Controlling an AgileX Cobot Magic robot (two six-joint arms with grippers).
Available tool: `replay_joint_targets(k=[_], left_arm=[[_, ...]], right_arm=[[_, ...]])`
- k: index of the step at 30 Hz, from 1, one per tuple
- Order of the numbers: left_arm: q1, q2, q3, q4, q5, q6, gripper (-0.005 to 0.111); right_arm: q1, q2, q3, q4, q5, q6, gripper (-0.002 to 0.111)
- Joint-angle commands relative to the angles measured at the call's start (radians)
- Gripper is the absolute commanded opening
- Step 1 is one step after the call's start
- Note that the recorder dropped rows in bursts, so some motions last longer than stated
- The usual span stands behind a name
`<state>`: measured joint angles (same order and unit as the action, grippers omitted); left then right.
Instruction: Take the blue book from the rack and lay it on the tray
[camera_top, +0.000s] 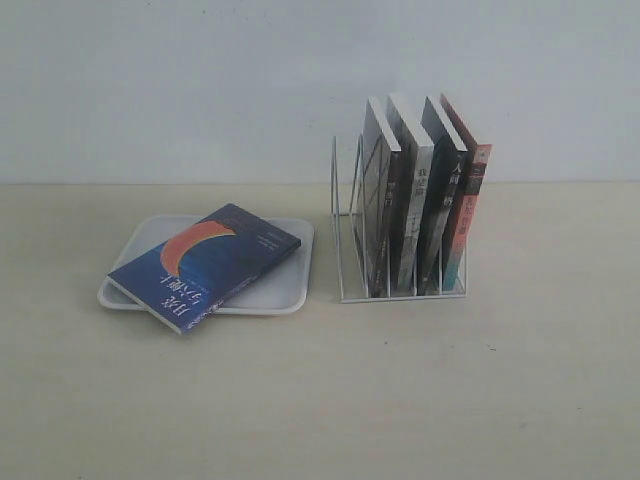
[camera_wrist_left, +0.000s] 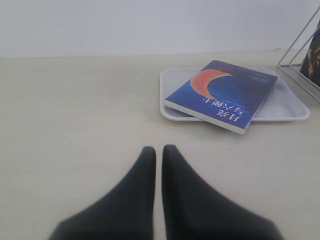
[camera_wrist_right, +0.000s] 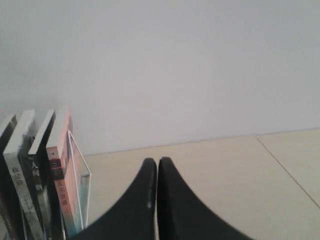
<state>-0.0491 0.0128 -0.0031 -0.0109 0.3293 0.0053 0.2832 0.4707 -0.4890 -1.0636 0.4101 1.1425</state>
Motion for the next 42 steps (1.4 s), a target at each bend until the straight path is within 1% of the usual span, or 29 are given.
replay_joint_targets(k=[1, 8, 11, 13, 16, 19, 22, 27, 35, 42], left_arm=[[0.003, -0.005, 0.003, 0.001, -0.014, 0.003, 0.004], [0.003, -0.005, 0.003, 0.001, -0.014, 0.003, 0.004], [0.003, -0.005, 0.003, 0.001, -0.014, 0.003, 0.004], [0.003, -0.005, 0.003, 0.001, -0.014, 0.003, 0.004], [0.003, -0.005, 0.003, 0.001, -0.014, 0.003, 0.004], [0.003, -0.005, 0.003, 0.001, -0.014, 0.003, 0.004], [0.003, -0.005, 0.003, 0.001, -0.014, 0.003, 0.004], [0.003, -0.005, 0.003, 0.001, -0.014, 0.003, 0.004], [0.003, -0.005, 0.003, 0.001, -0.014, 0.003, 0.004], [0.003, -0.005, 0.003, 0.001, -0.014, 0.003, 0.004]], right_arm=[[-0.055, -0.110, 0.071, 0.008, -0.130, -0.005, 0.000], [-0.055, -0.150, 0.078, 0.022, -0.132, -0.003, 0.000], [-0.055, -0.150, 0.078, 0.105, -0.088, -0.028, 0.000], [-0.055, -0.150, 0.078, 0.217, -0.075, -0.164, 0.000], [-0.055, -0.150, 0.078, 0.450, -0.071, -0.532, 0.000], [-0.055, -0.150, 0.078, 0.670, -0.071, -0.824, 0.000], [-0.055, -0.150, 0.079, 0.789, -0.071, -0.981, 0.000], [-0.055, -0.150, 0.079, 0.919, -0.087, -1.162, 0.000], [-0.055, -0.163, 0.096, 0.941, -0.091, -1.174, 0.000], [-0.055, -0.315, 0.253, 0.955, -0.135, -1.143, 0.000]])
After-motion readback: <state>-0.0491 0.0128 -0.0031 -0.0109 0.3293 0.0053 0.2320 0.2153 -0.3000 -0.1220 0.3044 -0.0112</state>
